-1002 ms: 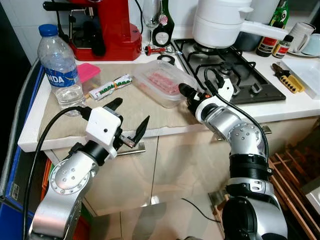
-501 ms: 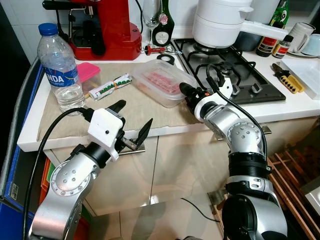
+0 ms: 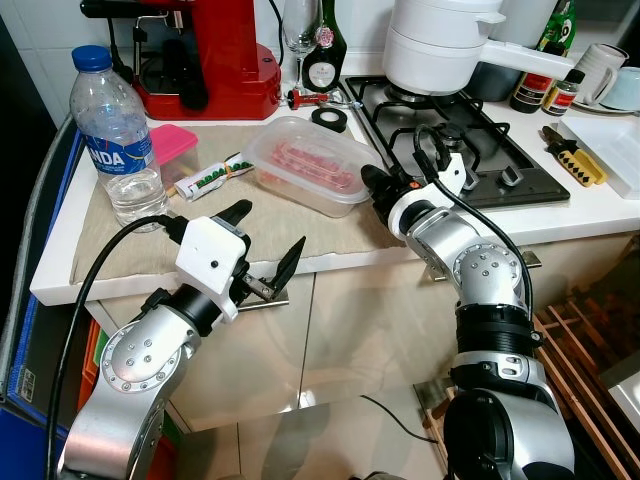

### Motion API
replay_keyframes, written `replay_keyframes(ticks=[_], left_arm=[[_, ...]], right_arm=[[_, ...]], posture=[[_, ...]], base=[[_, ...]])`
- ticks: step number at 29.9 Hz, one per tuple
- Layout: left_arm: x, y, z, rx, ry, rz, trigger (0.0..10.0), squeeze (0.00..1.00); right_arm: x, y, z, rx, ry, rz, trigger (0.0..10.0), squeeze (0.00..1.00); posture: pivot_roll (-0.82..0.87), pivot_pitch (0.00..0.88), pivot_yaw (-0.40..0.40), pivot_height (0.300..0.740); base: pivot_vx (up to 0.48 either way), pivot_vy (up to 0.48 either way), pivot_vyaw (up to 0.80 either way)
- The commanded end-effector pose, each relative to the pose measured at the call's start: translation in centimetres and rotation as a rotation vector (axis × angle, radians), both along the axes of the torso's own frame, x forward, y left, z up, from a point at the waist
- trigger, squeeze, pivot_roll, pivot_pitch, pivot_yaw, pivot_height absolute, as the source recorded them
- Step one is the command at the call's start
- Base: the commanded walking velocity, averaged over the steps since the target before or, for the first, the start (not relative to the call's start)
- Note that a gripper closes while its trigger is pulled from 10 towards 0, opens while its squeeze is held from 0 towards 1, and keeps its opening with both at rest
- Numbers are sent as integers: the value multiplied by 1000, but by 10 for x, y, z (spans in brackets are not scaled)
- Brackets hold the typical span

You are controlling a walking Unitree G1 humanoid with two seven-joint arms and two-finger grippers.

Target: Restocking fridge

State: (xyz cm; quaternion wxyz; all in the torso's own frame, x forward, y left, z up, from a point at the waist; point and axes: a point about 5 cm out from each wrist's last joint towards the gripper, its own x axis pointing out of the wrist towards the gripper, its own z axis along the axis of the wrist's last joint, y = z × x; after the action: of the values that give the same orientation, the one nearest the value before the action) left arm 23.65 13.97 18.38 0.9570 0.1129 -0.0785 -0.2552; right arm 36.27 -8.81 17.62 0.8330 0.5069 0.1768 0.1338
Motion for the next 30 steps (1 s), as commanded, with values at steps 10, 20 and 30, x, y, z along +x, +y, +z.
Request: replay_keyframes(ticks=[10, 20, 30], left_arm=[[4, -1, 6, -22, -13, 0, 10000, 0], [6, -2, 8, -30, -23, -13, 10000, 0], [9, -4, 11, -56, -29, -23, 10000, 0]], right_arm=[[-4, 20, 11, 109, 0, 50, 0, 0], [-13, 4, 30, 169, -46, 43, 0, 0], [-27, -24, 46, 156, -108, 4, 0, 0]], posture=[[75, 3, -61, 740], [73, 0, -51, 740], [56, 0, -42, 740]], base=[[0, 0, 0], [0, 0, 0], [0, 0, 0]])
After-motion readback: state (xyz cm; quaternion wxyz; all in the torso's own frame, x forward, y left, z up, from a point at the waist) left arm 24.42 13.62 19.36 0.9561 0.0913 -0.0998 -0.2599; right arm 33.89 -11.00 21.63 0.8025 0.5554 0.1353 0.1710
